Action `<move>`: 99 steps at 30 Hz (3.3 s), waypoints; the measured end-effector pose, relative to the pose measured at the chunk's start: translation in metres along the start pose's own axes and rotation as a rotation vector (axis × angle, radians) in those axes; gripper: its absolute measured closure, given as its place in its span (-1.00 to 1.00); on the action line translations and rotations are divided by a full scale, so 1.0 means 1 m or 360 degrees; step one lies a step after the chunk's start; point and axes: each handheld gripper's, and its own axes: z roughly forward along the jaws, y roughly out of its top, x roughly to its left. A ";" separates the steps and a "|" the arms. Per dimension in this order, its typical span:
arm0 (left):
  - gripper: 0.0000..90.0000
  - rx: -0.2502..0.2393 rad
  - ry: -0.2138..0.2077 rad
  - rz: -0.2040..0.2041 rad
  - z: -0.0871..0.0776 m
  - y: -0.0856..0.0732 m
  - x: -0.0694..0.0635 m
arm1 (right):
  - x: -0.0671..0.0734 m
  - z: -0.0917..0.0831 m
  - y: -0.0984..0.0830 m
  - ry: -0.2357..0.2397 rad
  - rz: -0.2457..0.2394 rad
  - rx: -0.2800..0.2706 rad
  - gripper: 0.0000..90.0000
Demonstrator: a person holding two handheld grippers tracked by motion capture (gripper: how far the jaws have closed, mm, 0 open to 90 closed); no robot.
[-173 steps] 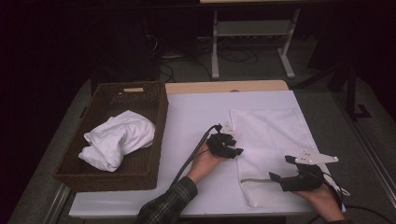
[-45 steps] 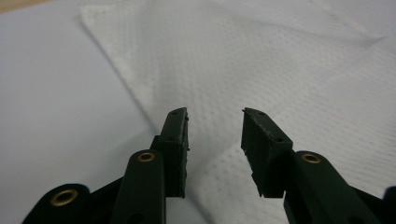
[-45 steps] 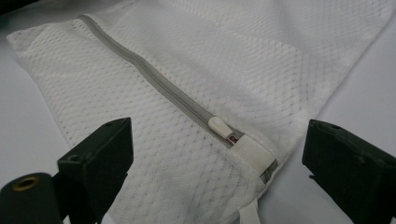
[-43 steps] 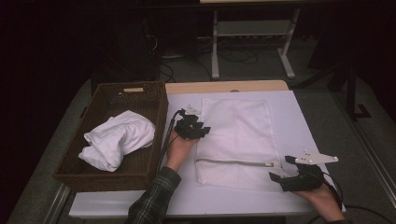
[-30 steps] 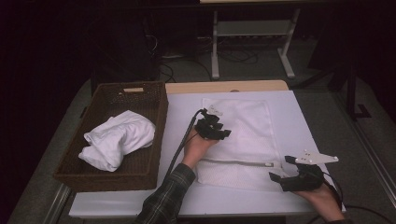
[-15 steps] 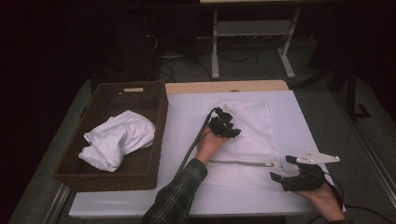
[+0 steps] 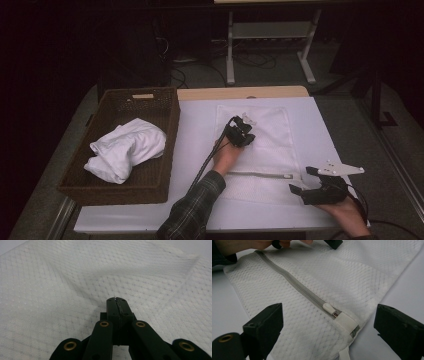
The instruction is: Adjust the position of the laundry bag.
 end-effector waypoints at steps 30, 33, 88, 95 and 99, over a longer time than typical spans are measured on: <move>1.00 -0.0039 0.0046 -0.0072 0.011 0.008 0.010 | -0.002 -0.002 0.000 -0.0003 0.0013 -0.0008 -0.81; 1.00 -0.0036 0.0042 -0.0092 0.009 0.007 0.012 | -0.002 -0.002 0.000 -0.0002 0.0010 -0.0008 -0.81; 0.45 -0.0053 0.0443 -0.0490 -0.057 -0.033 0.119 | -0.002 0.000 -0.001 0.0009 0.0012 0.0000 -0.81; -0.01 -0.0044 0.0296 -0.0469 -0.063 -0.036 0.105 | -0.001 0.002 0.001 0.0015 0.0003 0.0005 -0.81; -0.19 -0.0026 0.0186 -0.0414 -0.068 -0.036 0.090 | -0.001 0.005 0.003 0.0020 0.0001 0.0010 -0.81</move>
